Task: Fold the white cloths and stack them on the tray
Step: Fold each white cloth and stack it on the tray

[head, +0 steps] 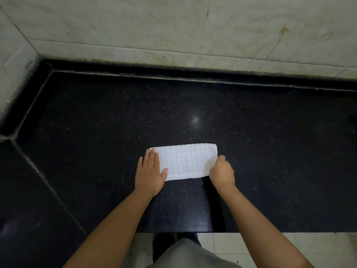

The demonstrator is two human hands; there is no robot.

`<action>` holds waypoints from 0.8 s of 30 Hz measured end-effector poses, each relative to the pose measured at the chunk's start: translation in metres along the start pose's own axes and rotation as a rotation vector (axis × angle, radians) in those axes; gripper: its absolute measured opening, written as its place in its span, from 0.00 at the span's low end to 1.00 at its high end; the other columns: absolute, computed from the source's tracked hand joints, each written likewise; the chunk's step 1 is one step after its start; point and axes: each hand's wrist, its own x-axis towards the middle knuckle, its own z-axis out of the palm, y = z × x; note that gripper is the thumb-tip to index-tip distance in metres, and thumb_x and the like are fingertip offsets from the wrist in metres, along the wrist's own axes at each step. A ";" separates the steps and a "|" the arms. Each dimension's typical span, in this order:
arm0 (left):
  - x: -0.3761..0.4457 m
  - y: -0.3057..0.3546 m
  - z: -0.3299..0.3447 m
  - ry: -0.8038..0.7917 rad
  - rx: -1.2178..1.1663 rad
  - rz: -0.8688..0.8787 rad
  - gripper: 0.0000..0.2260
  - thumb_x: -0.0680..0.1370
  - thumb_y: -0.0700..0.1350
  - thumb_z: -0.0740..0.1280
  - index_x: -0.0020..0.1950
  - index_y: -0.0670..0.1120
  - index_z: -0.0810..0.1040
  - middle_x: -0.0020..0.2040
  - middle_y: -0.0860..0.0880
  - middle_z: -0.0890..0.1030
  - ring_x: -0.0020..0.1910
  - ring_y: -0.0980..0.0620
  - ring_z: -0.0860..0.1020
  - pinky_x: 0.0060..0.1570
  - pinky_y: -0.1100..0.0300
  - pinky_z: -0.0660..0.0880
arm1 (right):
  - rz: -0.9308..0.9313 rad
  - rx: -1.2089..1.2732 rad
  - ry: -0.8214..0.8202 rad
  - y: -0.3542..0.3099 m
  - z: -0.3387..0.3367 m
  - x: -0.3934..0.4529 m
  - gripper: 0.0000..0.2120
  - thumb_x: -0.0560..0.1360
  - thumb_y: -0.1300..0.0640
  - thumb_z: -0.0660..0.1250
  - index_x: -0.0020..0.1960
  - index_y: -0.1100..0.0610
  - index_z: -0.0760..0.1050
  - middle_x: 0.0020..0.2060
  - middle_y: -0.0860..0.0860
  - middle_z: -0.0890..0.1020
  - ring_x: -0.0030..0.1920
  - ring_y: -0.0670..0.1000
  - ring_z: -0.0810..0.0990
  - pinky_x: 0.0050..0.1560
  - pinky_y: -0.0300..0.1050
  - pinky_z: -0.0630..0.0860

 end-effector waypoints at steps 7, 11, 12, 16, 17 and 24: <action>-0.001 0.000 0.001 0.007 -0.050 0.014 0.29 0.82 0.55 0.46 0.76 0.41 0.40 0.77 0.45 0.38 0.76 0.49 0.38 0.74 0.53 0.38 | 0.049 0.356 0.110 0.008 -0.006 -0.009 0.11 0.70 0.71 0.62 0.53 0.65 0.71 0.54 0.61 0.72 0.44 0.51 0.70 0.44 0.41 0.67; -0.003 -0.008 0.001 0.003 -0.065 0.057 0.29 0.82 0.55 0.46 0.76 0.41 0.41 0.77 0.46 0.39 0.76 0.49 0.37 0.74 0.52 0.38 | -0.140 0.431 0.192 -0.013 -0.013 -0.021 0.09 0.71 0.70 0.62 0.51 0.66 0.74 0.47 0.54 0.74 0.46 0.52 0.74 0.46 0.38 0.70; -0.004 -0.013 0.000 0.027 -0.078 0.075 0.29 0.82 0.55 0.46 0.76 0.41 0.43 0.78 0.46 0.41 0.77 0.49 0.39 0.74 0.52 0.38 | -0.248 0.436 0.250 -0.022 -0.013 -0.025 0.08 0.71 0.70 0.62 0.49 0.66 0.75 0.44 0.54 0.75 0.45 0.52 0.75 0.45 0.36 0.71; -0.023 -0.047 -0.004 0.184 -0.071 0.085 0.29 0.76 0.53 0.48 0.68 0.36 0.68 0.71 0.40 0.69 0.71 0.42 0.66 0.68 0.47 0.59 | -0.822 0.337 0.407 -0.066 0.009 -0.044 0.07 0.67 0.65 0.58 0.43 0.63 0.73 0.35 0.58 0.78 0.40 0.50 0.71 0.42 0.38 0.67; -0.028 -0.059 -0.002 0.224 -0.057 0.069 0.27 0.75 0.52 0.50 0.64 0.35 0.73 0.67 0.39 0.73 0.67 0.40 0.71 0.64 0.44 0.65 | -0.889 0.307 0.382 -0.075 0.019 -0.049 0.07 0.67 0.65 0.59 0.43 0.62 0.73 0.34 0.58 0.79 0.39 0.50 0.71 0.41 0.39 0.68; -0.075 -0.113 0.016 0.291 -0.048 -0.031 0.23 0.74 0.50 0.53 0.58 0.38 0.78 0.62 0.40 0.77 0.66 0.45 0.64 0.60 0.43 0.71 | -0.872 -0.141 0.108 -0.083 0.082 -0.052 0.14 0.48 0.69 0.77 0.27 0.58 0.74 0.24 0.51 0.74 0.24 0.51 0.74 0.21 0.36 0.68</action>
